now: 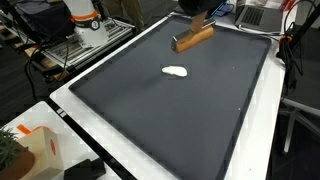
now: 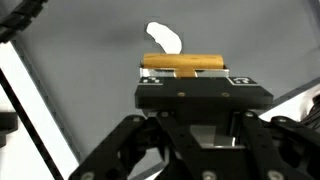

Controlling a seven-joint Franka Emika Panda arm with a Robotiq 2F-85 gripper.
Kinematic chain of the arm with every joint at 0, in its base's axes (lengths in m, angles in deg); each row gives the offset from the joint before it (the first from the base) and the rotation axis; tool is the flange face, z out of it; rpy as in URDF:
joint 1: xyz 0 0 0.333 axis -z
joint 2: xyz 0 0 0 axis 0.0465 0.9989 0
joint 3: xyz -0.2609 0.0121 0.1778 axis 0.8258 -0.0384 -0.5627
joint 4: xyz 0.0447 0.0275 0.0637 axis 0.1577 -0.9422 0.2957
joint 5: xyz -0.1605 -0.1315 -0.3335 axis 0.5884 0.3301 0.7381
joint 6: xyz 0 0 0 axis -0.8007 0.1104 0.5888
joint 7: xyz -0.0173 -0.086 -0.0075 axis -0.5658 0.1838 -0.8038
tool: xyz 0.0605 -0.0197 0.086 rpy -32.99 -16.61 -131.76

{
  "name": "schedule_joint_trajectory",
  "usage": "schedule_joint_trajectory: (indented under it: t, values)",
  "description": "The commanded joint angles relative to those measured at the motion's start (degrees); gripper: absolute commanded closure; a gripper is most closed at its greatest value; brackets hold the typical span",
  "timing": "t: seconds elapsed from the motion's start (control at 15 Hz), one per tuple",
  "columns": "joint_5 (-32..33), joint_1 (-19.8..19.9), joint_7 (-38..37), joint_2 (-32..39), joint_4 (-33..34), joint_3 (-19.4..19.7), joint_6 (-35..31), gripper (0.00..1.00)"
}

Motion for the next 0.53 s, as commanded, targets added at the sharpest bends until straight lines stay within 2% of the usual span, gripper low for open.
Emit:
schedule_joint_trajectory:
  t: [0.0, 0.27, 0.47]
  values:
    - [-1.0, 1.3, 5.5, -8.8, -10.0, -0.7, -3.5, 0.78]
    - [-0.7, 0.7, 9.7, -16.9, -19.6, -0.7, -7.1, 0.78]
    - [-1.4, 0.6, 9.7, -22.8, -26.6, -0.6, -10.1, 0.78]
